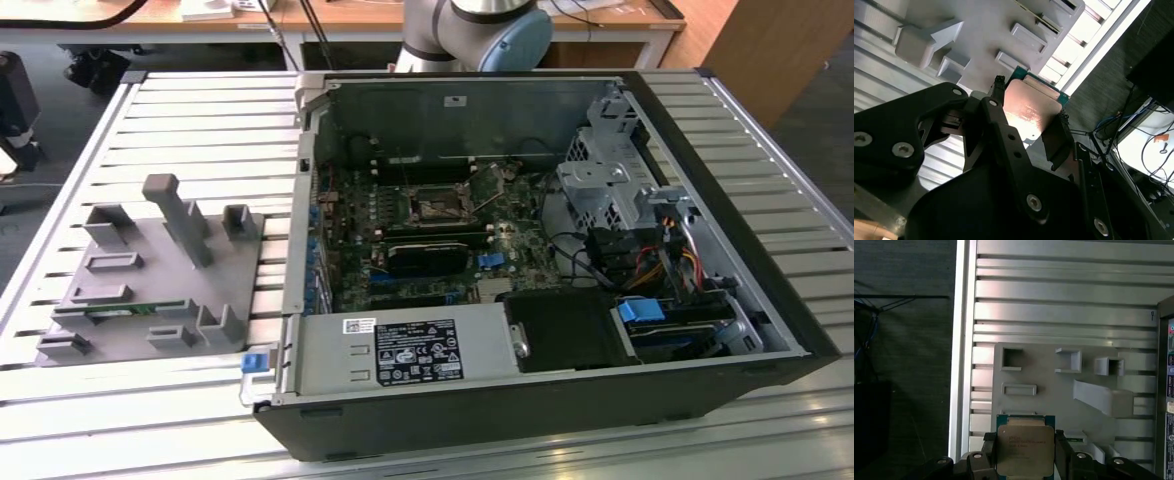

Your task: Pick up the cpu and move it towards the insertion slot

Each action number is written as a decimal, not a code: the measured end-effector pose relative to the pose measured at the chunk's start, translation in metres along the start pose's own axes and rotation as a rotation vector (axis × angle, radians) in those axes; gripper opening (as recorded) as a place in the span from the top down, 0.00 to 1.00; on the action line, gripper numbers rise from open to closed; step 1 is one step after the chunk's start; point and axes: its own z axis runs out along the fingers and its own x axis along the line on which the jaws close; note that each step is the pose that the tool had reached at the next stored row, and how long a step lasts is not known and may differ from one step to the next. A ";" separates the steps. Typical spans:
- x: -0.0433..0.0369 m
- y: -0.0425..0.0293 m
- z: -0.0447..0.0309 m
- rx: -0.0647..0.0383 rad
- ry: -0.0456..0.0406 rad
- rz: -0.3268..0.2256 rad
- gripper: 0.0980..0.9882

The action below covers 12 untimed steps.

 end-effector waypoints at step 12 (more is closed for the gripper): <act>0.0000 0.0006 -0.0224 0.000 0.0000 0.000 0.50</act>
